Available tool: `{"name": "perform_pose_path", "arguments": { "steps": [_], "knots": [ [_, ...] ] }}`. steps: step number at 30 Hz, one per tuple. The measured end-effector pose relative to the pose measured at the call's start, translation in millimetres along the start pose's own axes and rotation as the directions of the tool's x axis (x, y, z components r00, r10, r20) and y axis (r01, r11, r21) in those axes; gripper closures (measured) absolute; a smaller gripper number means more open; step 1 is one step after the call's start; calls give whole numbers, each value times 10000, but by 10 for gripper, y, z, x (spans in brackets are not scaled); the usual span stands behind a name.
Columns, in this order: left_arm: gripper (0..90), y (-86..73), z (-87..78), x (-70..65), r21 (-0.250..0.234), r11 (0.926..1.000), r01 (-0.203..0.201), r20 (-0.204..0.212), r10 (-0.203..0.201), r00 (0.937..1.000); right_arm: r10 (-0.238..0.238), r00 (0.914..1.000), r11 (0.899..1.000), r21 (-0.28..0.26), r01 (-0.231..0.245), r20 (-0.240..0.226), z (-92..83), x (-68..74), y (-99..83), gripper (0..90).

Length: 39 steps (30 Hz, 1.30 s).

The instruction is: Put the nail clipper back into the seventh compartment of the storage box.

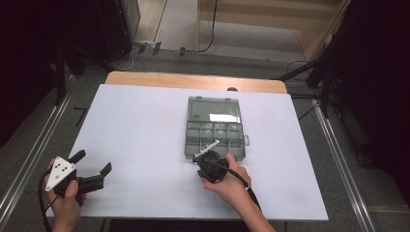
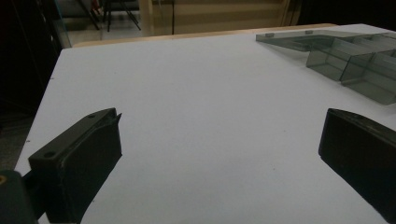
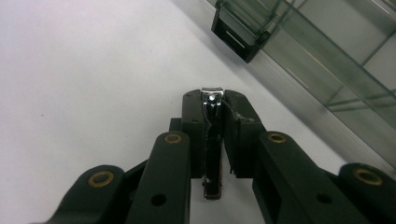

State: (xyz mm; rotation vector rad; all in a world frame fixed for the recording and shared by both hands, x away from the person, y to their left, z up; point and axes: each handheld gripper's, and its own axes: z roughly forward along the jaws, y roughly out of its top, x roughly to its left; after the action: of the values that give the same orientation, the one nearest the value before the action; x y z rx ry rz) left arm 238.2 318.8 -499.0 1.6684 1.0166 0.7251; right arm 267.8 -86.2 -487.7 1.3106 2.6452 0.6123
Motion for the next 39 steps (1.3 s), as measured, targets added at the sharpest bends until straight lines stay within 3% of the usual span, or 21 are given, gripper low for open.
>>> {"name": "perform_pose_path", "arguments": {
  "steps": [10,19,39],
  "knots": [
    [0,1,3,1,24,10000,12,7,-12,10000,-273,9996,9992,-278,270,-81,-11,-9,-36,813],
    [0,0,8,-2,5,10000,16,13,-16,10000,-116,9989,9970,-776,79,-465,-134,-80,-62,822],
    [0,4,11,-1,94,10000,-17,25,17,10000,-39,9986,9947,-1023,-15,-522,-183,-137,-90,826]
  ]
}}
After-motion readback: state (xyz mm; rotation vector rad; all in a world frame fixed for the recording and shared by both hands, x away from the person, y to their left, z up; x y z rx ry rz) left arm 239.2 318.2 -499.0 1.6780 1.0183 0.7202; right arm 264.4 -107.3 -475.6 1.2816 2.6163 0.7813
